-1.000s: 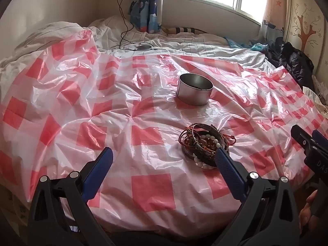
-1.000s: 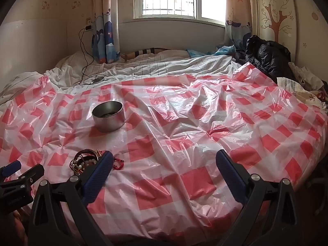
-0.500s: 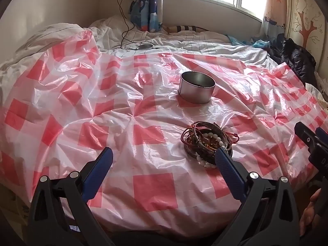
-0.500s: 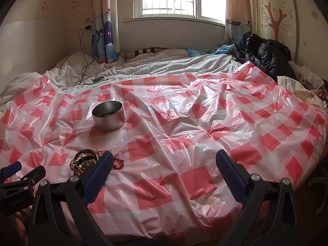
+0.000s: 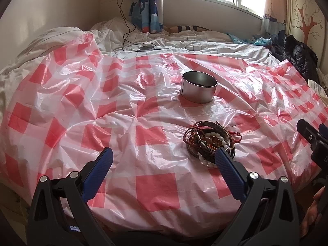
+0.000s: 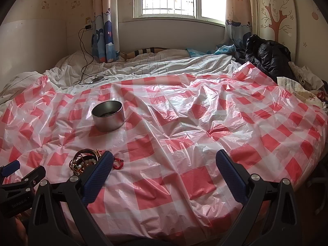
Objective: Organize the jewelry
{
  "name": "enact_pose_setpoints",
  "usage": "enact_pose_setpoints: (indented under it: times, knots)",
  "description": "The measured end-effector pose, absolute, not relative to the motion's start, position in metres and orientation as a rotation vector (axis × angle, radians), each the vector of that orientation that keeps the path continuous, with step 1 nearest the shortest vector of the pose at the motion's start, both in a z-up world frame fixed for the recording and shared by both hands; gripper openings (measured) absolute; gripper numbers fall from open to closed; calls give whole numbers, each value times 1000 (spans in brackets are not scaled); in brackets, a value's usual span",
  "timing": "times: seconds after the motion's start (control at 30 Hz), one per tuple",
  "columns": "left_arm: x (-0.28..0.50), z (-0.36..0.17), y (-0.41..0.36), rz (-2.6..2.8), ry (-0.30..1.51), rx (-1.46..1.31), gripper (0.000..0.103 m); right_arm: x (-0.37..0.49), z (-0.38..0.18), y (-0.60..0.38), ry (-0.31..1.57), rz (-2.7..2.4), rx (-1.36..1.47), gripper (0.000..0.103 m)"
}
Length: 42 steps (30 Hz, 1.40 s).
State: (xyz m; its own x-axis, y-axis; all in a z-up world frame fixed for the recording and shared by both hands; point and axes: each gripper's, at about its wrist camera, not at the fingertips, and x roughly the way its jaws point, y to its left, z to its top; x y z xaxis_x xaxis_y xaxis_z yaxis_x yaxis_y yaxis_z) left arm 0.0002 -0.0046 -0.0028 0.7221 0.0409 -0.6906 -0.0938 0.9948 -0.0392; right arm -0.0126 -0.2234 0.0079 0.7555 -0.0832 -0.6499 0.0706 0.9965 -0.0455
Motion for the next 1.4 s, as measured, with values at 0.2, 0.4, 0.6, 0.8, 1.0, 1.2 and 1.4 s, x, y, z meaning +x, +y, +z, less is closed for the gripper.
enact_pose_setpoints:
  times: [0.2, 0.4, 0.6, 0.8, 1.0, 1.2, 1.4]
  knots:
    - [1, -3, -4, 74, 773, -74, 96, -14, 8, -227, 706, -93, -3, 96]
    - [2, -4, -4, 74, 791, -71, 96, -11, 4, -230, 726, -85, 29, 96]
    - [2, -4, -4, 75, 813, -67, 96, -11, 5, -227, 724, -86, 15, 96]
    - [3, -5, -5, 76, 830, -68, 96, -13, 7, -216, 713, -93, -43, 96]
    - [3, -5, -5, 76, 841, -65, 96, -13, 7, -212, 710, -94, -68, 96]
    - [4, -7, -5, 83, 859, -65, 96, -14, 7, -210, 708, -94, -70, 96]
    - [4, -5, -4, 78, 812, -55, 96, -13, 7, -211, 709, -94, -68, 96]
